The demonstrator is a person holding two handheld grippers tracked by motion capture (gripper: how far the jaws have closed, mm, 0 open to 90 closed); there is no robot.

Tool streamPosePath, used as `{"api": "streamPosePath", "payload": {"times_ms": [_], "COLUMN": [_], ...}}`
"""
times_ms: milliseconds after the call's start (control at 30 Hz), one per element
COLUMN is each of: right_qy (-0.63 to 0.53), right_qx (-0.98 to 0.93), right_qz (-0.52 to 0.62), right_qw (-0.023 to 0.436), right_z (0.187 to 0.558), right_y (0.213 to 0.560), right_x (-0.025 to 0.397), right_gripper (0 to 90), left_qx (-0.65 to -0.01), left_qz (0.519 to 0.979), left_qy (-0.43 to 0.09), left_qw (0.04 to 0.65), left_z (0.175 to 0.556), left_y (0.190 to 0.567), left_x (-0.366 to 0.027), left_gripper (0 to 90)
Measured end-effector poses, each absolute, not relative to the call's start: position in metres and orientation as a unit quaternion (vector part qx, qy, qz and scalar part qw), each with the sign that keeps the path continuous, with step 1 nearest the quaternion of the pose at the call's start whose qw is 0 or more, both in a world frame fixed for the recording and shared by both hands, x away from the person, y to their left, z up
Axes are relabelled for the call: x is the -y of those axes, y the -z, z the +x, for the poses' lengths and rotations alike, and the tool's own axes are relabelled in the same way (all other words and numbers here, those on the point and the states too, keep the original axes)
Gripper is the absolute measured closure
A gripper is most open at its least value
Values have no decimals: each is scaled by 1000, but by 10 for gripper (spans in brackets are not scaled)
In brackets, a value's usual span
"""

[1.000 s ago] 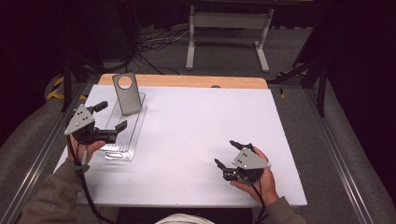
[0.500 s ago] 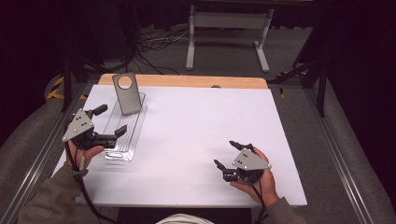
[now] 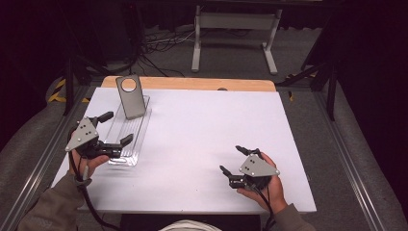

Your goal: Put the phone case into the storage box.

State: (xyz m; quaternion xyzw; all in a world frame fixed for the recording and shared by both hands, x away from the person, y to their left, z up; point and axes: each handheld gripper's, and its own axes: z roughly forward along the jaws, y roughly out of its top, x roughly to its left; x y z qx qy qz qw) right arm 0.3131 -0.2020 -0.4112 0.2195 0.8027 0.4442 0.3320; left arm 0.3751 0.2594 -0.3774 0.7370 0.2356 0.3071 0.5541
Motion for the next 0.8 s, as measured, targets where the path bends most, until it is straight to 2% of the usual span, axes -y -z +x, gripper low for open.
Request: {"api": "streamPosePath", "payload": {"times_ms": [800], "right_qy": [-448], "right_qx": [-800], "right_qz": [216], "right_qw": [336], "right_z": [312], "right_y": [410], "right_x": [201], "right_gripper": [212], "left_qx": [-217], "left_qz": [740], "left_qy": [-307], "left_qw": [557], "left_z": [357], "left_y": [382], "left_x": [-252], "left_gripper": [47]}}
